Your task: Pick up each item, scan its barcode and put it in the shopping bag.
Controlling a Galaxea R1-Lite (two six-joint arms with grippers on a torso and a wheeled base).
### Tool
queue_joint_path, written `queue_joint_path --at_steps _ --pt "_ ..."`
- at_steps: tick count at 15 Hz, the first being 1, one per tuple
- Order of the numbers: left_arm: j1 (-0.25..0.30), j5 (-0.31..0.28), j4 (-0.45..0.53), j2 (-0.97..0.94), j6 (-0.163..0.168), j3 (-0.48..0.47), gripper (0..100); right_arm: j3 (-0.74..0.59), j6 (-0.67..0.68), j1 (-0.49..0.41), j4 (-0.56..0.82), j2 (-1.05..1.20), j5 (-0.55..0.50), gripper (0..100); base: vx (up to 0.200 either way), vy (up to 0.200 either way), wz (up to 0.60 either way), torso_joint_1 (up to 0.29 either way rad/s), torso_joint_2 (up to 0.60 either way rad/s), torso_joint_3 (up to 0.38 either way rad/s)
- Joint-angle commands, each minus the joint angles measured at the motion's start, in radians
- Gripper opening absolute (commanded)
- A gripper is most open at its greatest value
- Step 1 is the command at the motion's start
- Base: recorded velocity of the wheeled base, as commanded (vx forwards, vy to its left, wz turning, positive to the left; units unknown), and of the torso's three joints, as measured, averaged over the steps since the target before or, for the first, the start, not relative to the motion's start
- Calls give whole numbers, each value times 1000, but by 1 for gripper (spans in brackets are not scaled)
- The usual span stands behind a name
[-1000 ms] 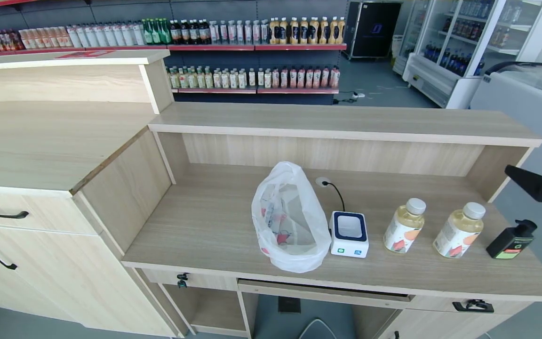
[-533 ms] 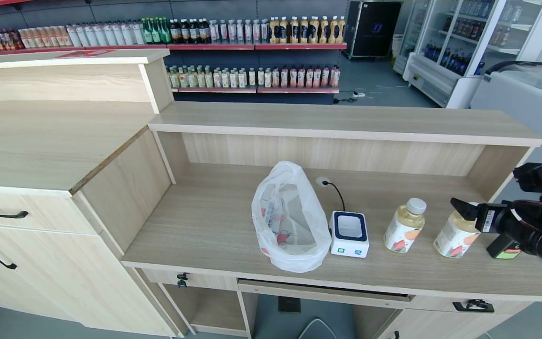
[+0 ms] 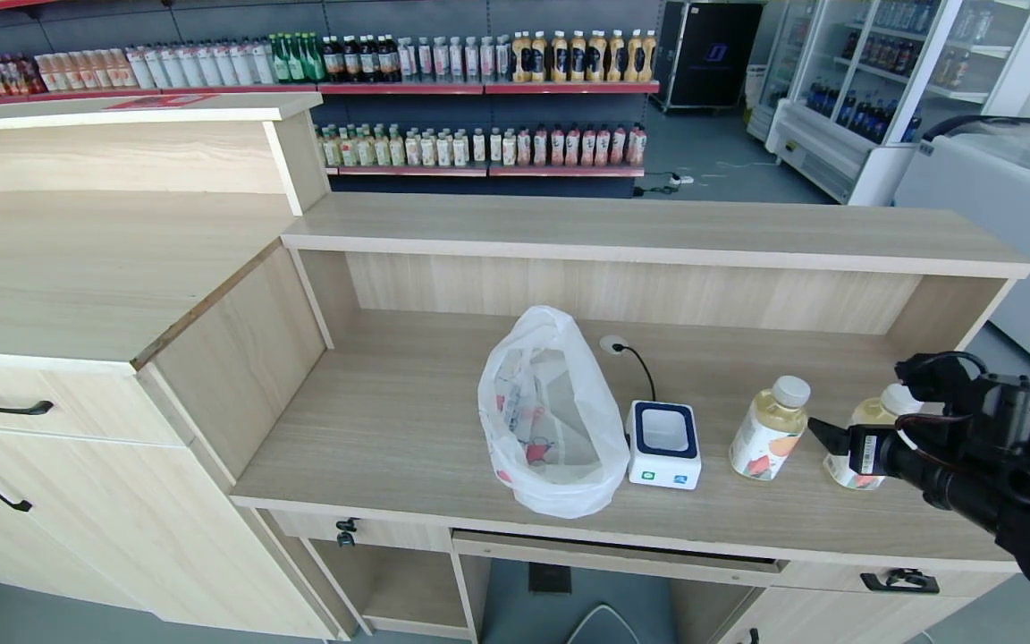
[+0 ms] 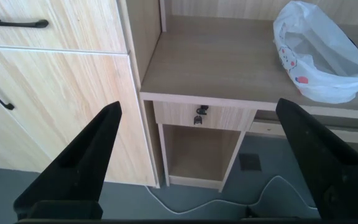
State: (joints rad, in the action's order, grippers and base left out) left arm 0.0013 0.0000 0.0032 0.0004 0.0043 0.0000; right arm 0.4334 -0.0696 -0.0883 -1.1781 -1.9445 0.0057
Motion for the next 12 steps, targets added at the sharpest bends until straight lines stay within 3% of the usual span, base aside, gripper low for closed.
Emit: queue_joint_path --at_steps 1,6,9,12 --pt "0 0 0 0 -1 0 100 -1 1 15 -8 -42 0 100 0 0 0 0 0 0" --pt "0 0 0 0 0 0 100 42 10 62 -41 -126 -6 100 0 0 0 0 0 0" --pt "0 0 0 0 0 0 100 77 59 116 -92 -209 -93 100 0 0 0 0 0 0" --pt "0 0 0 0 0 0 100 117 63 150 -132 -268 -113 100 0 0 0 0 0 0"
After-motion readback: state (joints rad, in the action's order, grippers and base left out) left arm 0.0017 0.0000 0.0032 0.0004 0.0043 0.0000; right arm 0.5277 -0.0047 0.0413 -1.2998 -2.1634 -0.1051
